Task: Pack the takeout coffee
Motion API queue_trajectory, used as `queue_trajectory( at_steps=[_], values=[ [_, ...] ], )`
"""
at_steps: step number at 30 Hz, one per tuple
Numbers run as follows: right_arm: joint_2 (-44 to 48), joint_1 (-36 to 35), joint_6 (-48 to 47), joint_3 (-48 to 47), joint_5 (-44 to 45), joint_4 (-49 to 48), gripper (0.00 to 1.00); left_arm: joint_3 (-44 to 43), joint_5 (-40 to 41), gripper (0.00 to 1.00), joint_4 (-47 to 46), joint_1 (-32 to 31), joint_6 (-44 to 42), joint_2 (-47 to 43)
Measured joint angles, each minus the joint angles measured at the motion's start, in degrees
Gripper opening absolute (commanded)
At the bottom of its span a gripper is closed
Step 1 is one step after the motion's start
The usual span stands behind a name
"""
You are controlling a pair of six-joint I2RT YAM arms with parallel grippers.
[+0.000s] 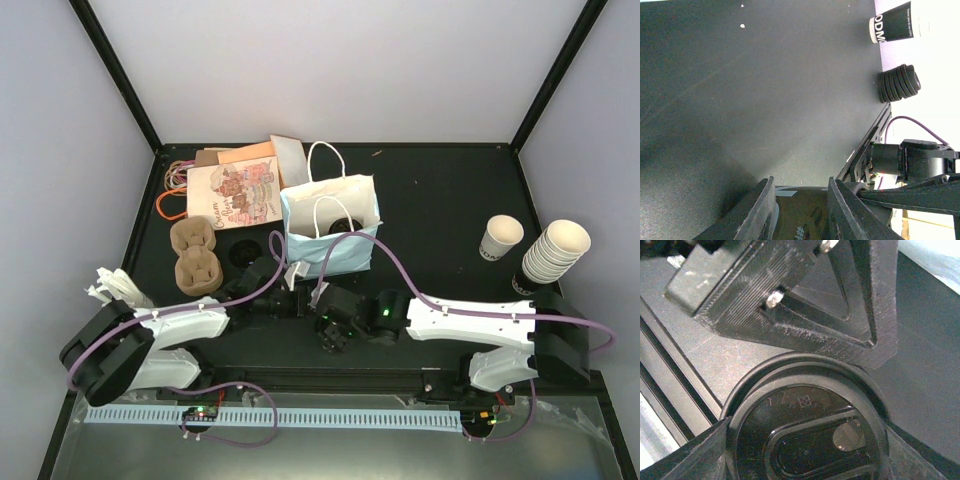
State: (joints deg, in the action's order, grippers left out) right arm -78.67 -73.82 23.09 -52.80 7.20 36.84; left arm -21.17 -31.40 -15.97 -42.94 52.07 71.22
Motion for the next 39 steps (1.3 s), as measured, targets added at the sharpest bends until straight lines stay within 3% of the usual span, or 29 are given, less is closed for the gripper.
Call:
queue_trajectory(
  at_steps=[8, 20, 31, 39],
  values=[
    [-1.44, -1.16, -0.20, -1.38, 0.17, 0.70, 0.73, 1.20, -1.70, 0.36, -1.68, 0.42, -1.11, -0.11],
    [-1.46, -1.42, -0.20, -1.51, 0.09, 0.50, 0.73, 4.92, -4.83, 0.36, -1.73, 1.38, -3.48, -7.61],
    [-1.42, -1.42, -0.22, -1.49, 0.00, 0.52, 0.73, 5.33, -6.78, 0.27, -4.68, 2.23, -4.79, -4.07],
    [-1.40, -1.42, -0.13, -1.44, -0.02, 0.63, 0.73, 6.08, -9.75, 0.29, -11.56, 2.82, -5.62, 0.07]
  ],
)
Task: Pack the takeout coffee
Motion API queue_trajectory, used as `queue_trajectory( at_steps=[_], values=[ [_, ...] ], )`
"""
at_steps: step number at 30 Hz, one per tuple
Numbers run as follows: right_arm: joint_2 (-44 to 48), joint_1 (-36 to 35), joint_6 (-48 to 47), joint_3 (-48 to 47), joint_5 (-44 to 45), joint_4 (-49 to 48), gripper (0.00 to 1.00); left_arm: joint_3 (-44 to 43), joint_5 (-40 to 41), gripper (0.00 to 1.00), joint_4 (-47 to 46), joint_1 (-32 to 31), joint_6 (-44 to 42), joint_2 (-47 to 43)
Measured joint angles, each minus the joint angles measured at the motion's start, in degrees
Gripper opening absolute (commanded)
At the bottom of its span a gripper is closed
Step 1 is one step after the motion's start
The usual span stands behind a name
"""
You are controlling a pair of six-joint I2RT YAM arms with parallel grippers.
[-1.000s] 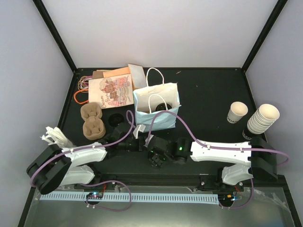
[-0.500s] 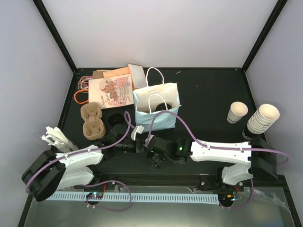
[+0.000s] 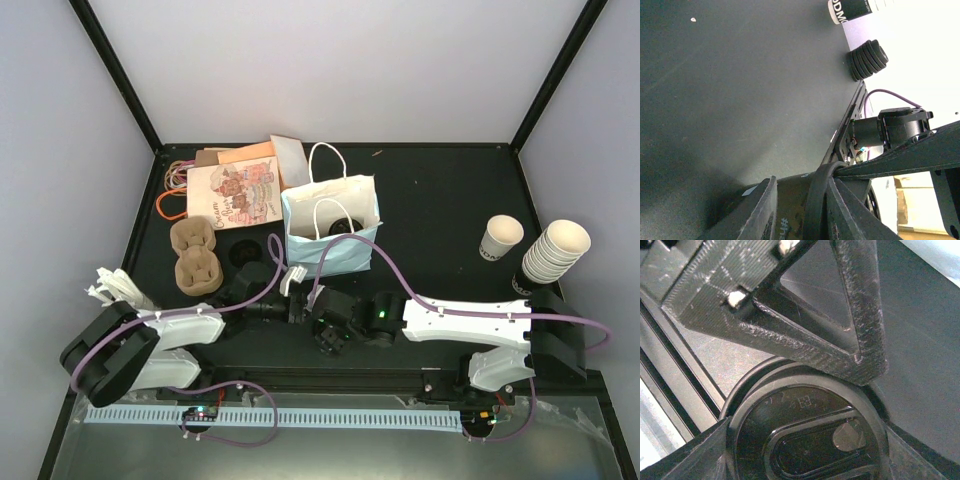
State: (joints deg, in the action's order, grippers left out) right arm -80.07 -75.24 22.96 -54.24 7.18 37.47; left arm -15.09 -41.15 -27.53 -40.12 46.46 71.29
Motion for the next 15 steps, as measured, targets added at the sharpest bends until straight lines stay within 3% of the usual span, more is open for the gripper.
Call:
queue_trajectory(
  at_steps=[15],
  values=[
    [-0.20, 0.00, 0.11, 0.09, -0.20, 0.04, 0.73, 0.66, -1.95, 0.25, -5.55, 0.37, -4.50, 3.45]
  ],
)
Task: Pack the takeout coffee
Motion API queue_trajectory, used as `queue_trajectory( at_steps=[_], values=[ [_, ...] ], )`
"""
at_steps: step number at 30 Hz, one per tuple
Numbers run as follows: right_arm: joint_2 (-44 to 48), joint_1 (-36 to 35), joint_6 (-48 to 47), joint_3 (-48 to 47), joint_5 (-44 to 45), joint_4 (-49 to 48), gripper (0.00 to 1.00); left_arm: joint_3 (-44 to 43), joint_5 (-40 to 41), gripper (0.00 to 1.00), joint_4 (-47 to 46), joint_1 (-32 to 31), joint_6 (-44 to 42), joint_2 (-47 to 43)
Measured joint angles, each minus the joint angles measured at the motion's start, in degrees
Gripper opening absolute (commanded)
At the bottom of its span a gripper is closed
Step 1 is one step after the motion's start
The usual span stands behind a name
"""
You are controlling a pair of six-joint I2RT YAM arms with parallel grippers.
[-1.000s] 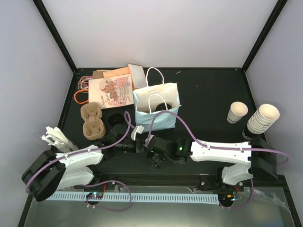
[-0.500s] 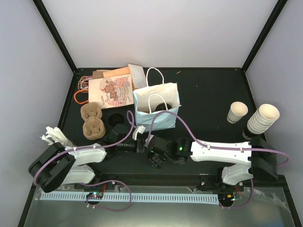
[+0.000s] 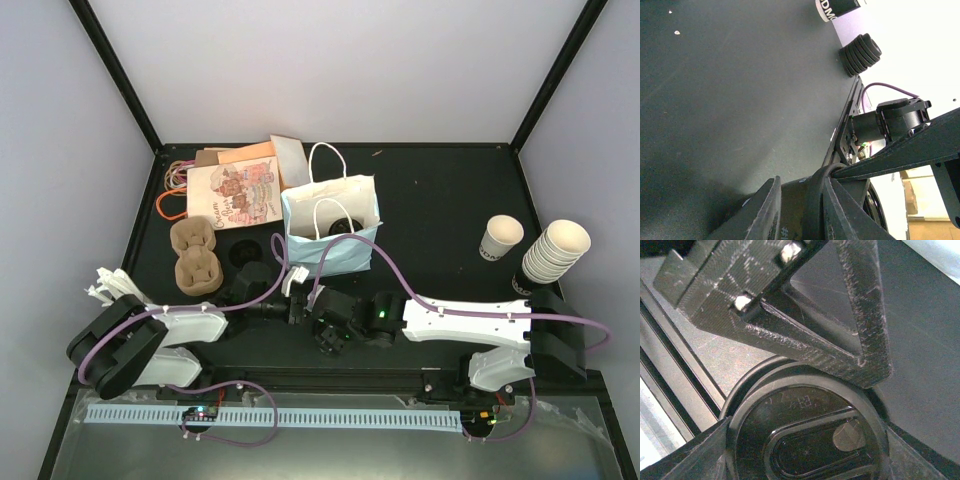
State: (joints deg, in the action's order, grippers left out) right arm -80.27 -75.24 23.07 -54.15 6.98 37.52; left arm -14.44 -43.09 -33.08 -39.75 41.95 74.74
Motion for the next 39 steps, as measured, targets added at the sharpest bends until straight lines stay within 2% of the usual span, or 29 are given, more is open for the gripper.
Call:
queue_trajectory(
  at_steps=[11, 39],
  values=[
    [-0.35, 0.00, 0.02, 0.13, -0.15, -0.50, 0.73, 0.26, 0.57, 0.24, 1.38, 0.04, -1.75, 0.20],
    [-1.16, 0.72, 1.75, -0.20, -1.09, -0.02, 0.73, 0.70, -2.19, 0.17, -7.21, 0.52, 1.70, 7.02]
  ],
)
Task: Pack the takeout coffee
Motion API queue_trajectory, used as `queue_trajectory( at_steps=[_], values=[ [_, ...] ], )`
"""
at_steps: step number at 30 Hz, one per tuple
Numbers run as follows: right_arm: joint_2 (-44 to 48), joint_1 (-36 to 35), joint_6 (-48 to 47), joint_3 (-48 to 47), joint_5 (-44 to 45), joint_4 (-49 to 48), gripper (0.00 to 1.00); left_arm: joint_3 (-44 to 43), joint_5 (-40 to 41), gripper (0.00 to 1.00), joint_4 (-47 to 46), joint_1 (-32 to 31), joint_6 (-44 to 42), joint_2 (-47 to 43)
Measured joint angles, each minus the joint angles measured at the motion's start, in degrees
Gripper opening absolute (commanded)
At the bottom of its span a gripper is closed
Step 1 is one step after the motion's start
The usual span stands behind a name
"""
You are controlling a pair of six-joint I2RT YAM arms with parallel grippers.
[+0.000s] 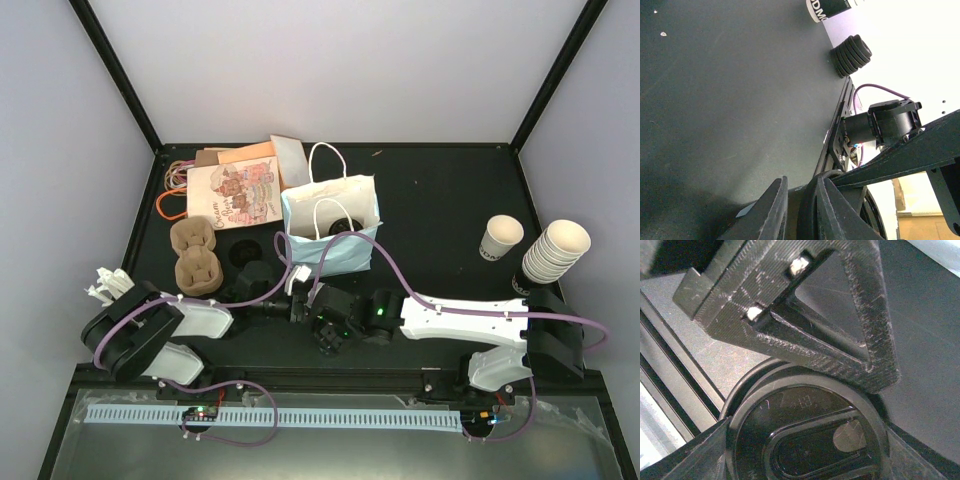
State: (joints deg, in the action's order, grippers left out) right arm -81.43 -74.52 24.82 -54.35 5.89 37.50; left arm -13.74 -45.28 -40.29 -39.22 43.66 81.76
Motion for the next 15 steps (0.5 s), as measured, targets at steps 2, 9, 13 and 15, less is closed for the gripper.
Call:
queue_trajectory(
  at_steps=[2, 9, 13, 15],
  values=[
    [0.00, 0.04, 0.00, 0.00, -0.02, -0.02, 0.73, 0.00, 0.00, 0.17, -0.13, 0.00, 0.09, 0.09],
    [-0.02, 0.02, -0.09, -0.13, 0.00, 0.11, 0.73, -0.02, 0.44, 0.21, 0.92, 0.00, 0.37, -0.85],
    [-0.44, -0.04, -0.42, -0.66, 0.11, 0.57, 0.73, -1.22, 2.91, 0.36, 6.88, -0.48, 0.26, -4.52],
    [-0.66, -0.15, -0.42, -0.98, 0.31, 0.94, 0.73, -2.10, 4.85, 0.42, 11.72, -0.72, -0.02, -6.86]
  ],
)
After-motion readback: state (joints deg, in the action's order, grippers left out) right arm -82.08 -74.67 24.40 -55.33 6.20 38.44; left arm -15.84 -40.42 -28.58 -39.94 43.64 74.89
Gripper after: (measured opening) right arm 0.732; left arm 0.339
